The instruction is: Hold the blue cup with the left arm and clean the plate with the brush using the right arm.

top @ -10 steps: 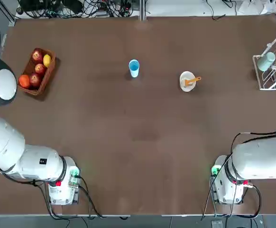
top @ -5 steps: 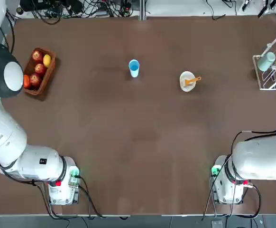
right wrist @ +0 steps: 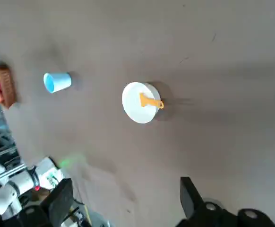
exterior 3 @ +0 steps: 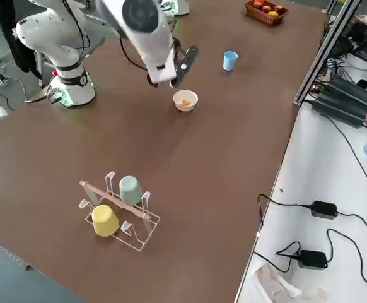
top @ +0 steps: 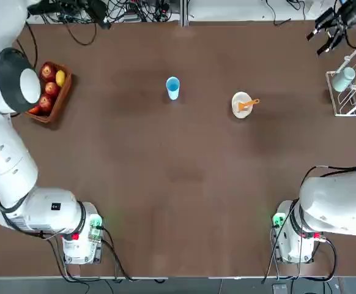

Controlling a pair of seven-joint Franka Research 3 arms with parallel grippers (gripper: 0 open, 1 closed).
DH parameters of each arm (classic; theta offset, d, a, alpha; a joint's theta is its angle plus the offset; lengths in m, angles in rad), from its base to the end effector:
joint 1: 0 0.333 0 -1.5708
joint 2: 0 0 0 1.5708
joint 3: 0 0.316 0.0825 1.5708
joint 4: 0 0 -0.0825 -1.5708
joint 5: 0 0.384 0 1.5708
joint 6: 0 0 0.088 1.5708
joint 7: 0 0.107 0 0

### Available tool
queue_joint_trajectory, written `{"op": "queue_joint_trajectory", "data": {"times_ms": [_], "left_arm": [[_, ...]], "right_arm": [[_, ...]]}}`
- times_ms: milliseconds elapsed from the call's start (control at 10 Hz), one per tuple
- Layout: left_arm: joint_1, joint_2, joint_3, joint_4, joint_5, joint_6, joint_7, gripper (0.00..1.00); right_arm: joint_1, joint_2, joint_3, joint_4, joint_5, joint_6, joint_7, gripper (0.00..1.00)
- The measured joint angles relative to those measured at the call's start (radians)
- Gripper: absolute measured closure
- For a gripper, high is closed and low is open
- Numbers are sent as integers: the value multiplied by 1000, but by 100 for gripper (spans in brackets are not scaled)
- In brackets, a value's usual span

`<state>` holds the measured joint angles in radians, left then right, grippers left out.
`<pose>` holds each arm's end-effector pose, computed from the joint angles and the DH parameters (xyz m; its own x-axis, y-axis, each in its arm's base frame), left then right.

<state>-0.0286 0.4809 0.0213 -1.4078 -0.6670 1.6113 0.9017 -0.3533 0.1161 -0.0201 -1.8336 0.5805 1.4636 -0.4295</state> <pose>0.6714 -0.0714 0.4268 0.7406 -0.6108 0.2801 -0.6373 -0.5066 0.5807 0.5267 -0.1378 0.4537 0.9789 0.0474 -0.1987 -0.0953 -0.7545 -0.6493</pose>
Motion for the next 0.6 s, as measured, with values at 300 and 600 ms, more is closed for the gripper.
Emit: {"op": "queue_joint_trajectory", "data": {"times_ms": [300, 600], "left_arm": [[11, 138, 0, -47, -185, 55, 388, 1], [4, 229, -2, -74, -387, 118, 738, 1]], "right_arm": [[-2, 93, 10, -70, 84, 6, -142, 0], [14, 123, 19, -116, 165, 57, -209, 0]]}}
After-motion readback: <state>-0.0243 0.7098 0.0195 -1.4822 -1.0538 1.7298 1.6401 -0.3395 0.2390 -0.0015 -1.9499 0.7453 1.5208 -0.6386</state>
